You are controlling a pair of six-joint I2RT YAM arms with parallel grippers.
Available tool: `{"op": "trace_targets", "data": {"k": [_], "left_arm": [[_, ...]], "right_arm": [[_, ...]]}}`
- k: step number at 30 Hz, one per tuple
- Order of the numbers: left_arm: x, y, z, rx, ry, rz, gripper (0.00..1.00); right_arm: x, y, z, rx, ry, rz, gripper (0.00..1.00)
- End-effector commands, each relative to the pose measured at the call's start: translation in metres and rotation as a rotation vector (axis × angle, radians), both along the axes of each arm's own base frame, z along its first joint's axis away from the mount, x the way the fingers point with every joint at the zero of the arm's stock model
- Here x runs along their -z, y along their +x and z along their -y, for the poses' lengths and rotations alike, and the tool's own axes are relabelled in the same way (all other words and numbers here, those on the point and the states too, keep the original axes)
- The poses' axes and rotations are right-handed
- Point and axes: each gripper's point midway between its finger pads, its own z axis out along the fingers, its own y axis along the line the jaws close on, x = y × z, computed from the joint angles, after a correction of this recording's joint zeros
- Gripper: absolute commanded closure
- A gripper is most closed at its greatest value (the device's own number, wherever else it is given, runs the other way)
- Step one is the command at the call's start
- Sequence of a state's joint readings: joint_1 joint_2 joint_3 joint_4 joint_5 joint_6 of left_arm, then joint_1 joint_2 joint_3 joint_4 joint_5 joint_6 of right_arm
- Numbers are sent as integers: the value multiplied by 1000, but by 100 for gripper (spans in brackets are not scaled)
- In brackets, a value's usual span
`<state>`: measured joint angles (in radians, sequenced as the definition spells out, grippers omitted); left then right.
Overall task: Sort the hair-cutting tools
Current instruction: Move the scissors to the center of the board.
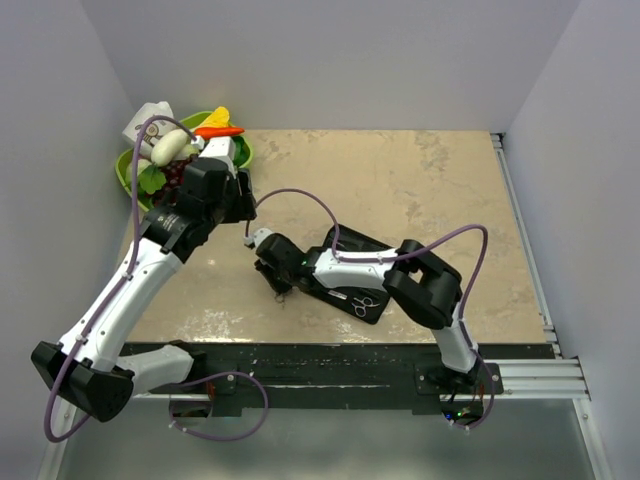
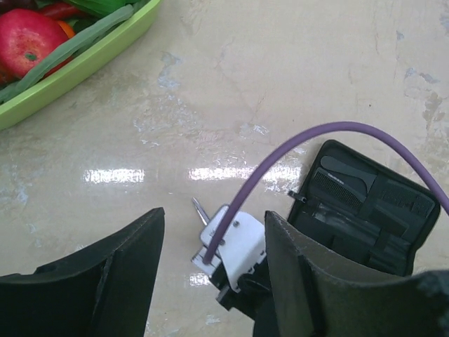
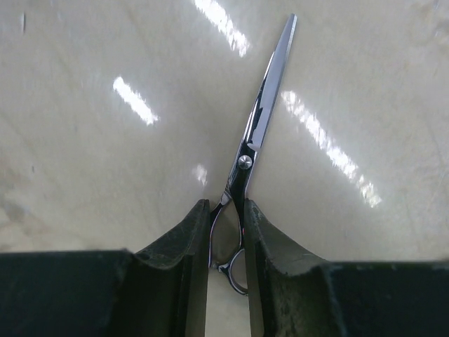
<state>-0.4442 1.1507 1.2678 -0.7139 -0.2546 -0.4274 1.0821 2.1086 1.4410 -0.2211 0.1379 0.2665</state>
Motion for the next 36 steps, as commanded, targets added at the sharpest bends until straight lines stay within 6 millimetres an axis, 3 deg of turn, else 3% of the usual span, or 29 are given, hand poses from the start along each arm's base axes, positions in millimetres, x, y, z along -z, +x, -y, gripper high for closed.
{"op": "trace_targets", "data": {"k": [1,6,20,25,28,30,33,34,36], "left_arm": [[-24,16,10,5,-60,69,36],[-31,26,17,16,-75,81,36],[-39,43,33,47,-113,98,36],[-31,49,39,61,-116,85,37],[-21,51,41,70,-105,74,37],[-12,52,42,77,-97,58,37],[-6,55,48,101,-97,46,37],[-4,56,50,111,-98,45,37],[6,60,54,127,-90,23,36]], "right_arm": [[76,-73,101,-121,-343,-235,96],[51,-75,102,-145,-281,-204,98],[-66,-84,92,-263,-71,-100,98],[-65,-81,98,-246,-105,-93,98],[-61,-74,100,-169,-121,-92,89],[-62,-64,105,-91,-130,-87,74],[-65,-44,133,133,-143,-68,64],[-75,-37,142,225,-106,-63,63],[-70,-26,178,364,-122,-74,61]]}}
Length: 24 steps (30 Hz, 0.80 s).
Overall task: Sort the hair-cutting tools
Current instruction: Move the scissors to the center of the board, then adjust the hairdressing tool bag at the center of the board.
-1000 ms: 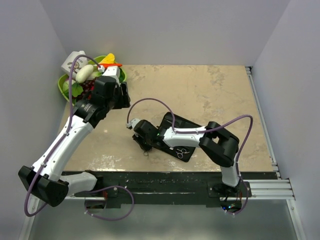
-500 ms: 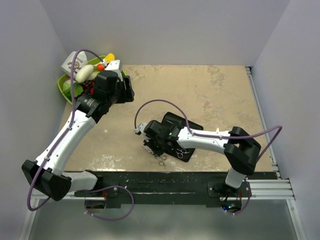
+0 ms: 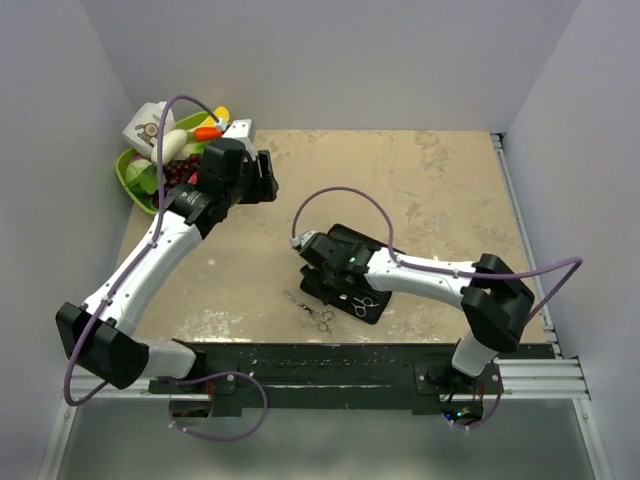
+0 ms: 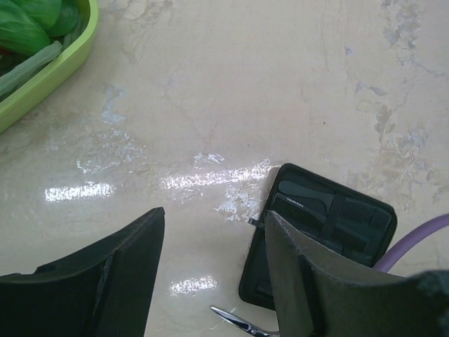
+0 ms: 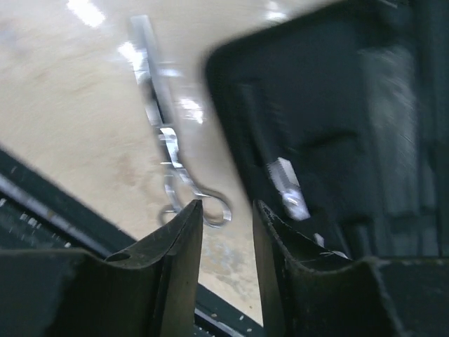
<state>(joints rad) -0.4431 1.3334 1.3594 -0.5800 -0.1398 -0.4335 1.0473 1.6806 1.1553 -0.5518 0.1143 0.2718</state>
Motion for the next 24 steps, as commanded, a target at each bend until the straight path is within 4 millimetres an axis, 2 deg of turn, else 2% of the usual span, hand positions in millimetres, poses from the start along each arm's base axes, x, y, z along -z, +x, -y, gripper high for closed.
{"op": "trace_targets", "data": {"k": [1,2,3,8,9,11,12,14,15,17,18,24], "left_arm": [[12,14,14,58,-12,0,36],[15,15,18,75,-9,-11,36],[27,20,23,88,-1,-44,36],[56,32,57,229,-48,-98,37],[72,36,63,248,-45,-134,37],[77,41,75,296,-63,-147,37],[89,45,79,310,-55,-171,37],[91,50,88,347,-67,-170,37],[102,53,91,361,-56,-187,37],[103,59,100,388,-56,-177,37],[115,61,102,393,-45,-200,38],[123,67,123,426,-71,-205,38]], "right_arm": [[-24,33,62,404,35,53,60],[-28,35,79,463,50,58,59],[-29,33,88,494,47,54,58],[-31,17,118,649,13,35,53],[-31,16,130,688,-19,54,53],[-27,13,145,773,-49,46,52],[-28,13,151,806,-53,53,51],[-25,12,166,907,-54,51,51],[-26,9,173,934,-63,50,51],[-20,4,191,1033,-94,53,50],[-17,-2,199,1058,-127,43,50],[-10,-16,224,1217,-178,48,47]]}}
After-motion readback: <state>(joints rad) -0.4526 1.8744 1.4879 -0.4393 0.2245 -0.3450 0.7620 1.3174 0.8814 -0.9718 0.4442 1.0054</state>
